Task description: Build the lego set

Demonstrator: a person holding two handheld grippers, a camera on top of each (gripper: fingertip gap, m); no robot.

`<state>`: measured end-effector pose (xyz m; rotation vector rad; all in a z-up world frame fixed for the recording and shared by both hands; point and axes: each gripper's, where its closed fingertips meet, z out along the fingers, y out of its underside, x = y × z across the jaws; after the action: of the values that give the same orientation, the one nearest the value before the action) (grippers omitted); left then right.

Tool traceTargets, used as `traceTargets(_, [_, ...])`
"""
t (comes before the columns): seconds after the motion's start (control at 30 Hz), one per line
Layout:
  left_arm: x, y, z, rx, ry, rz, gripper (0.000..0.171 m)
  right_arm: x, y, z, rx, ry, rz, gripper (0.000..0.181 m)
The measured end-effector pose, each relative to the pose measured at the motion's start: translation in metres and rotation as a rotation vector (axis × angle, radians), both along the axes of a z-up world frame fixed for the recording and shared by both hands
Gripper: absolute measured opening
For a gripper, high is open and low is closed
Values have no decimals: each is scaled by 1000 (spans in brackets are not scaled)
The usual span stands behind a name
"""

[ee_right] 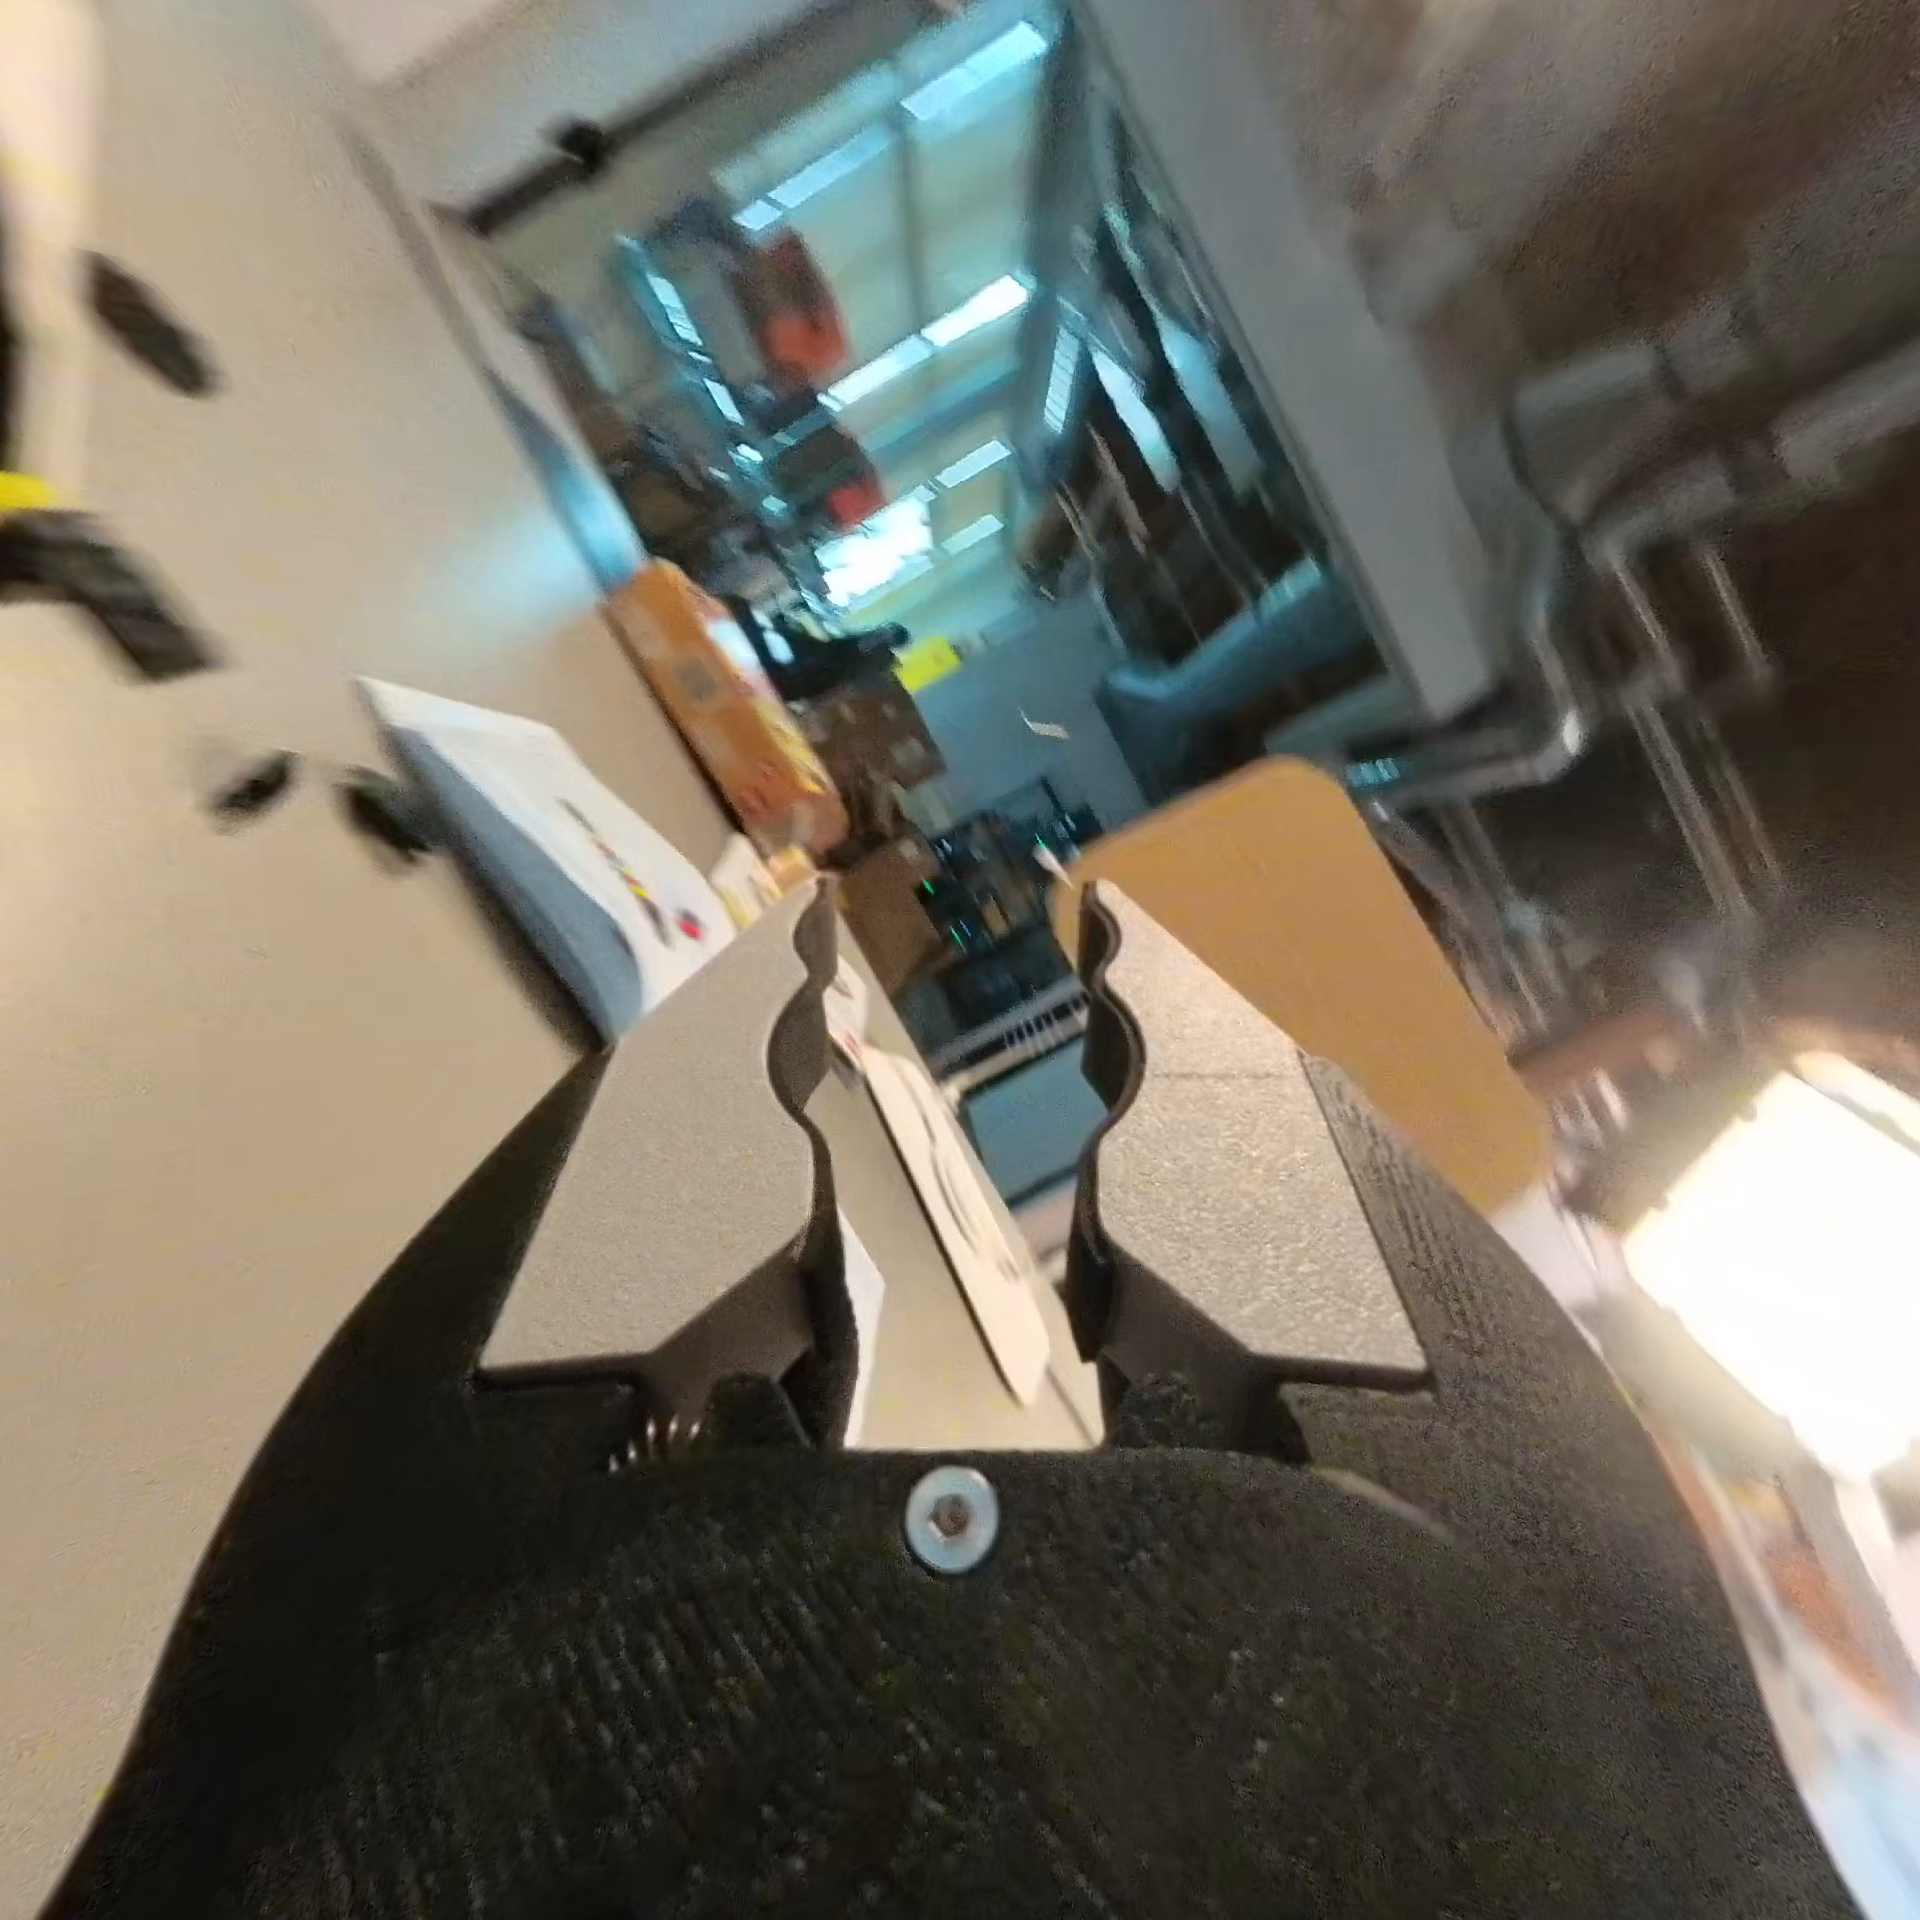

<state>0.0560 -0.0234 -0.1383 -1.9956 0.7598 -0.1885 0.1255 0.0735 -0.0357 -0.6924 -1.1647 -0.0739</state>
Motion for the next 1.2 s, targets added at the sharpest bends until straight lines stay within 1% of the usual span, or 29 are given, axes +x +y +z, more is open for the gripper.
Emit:
traceTargets(0.07, [0, -2, -11, -70, 33, -3, 16, 36, 13, 11, -62, 111, -77, 45])
traceTargets(0.13, [-2, 0, -14, -65, 63, 22, 16, 69, 22, 17, -98, 186, -156, 46])
traceTargets(0.17, [-3, 0, -14, -53, 78, 25, 20, 85, 25, 20, -109, 225, -190, 47])
traceTargets(0.23, [-7, 3, -13, -34, 107, 62, 41, 114, 30, 27, -154, 332, -239, 48])
traceTargets(0.27, [-10, 5, -11, -13, 105, 85, 56, 127, 33, 30, -189, 399, -248, 49])
traceTargets(0.3, [-14, 9, -5, 29, 100, 109, 63, 139, 37, 32, -226, 466, -251, 49])
traceTargets(0.33, [-18, 12, 7, 116, 90, 132, 67, 149, 43, 33, -258, 524, -253, 49])
traceTargets(0.43, [-38, 11, 62, 493, 44, 199, 57, 166, 63, 31, -342, 639, -265, 48])
traceTargets(0.47, [-46, 7, 78, 593, 45, 226, 52, 167, 68, 30, -366, 659, -260, 45])
traceTargets(0.5, [-53, 2, 88, 659, 52, 247, 44, 166, 71, 28, -386, 666, -249, 40])
traceTargets(0.53, [-58, -2, 93, 697, 58, 264, 39, 163, 73, 25, -404, 663, -235, 33])
traceTargets(0.63, [-73, -5, 93, 711, 85, 323, 32, 147, 77, 12, -485, 621, -188, 12])
traceTargets(0.73, [-80, -6, 88, 681, 77, 345, 29, 130, 75, 2, -542, 546, -138, 2])
traceTargets(0.87, [-86, -7, 90, 694, 91, 376, 23, 118, 66, 5, -486, 493, -111, 0])
traceTargets(0.93, [-86, -15, 102, 786, 119, 380, 0, 113, 64, 6, -457, 466, -86, 0])
traceTargets(0.97, [-84, -19, 108, 836, 129, 367, 0, 110, 66, 5, -456, 454, -69, 0])
traceTargets(1.0, [-83, -22, 112, 867, 136, 366, 0, 108, 73, 3, -473, 444, -58, 0])
traceTargets(1.07, [-85, -21, 110, 858, 156, 377, 0, 108, 94, -2, -496, 422, -83, 0])
traceTargets(1.2, [-84, -19, 108, 843, 170, 373, 0, 103, 136, -8, -451, 343, -136, 0])
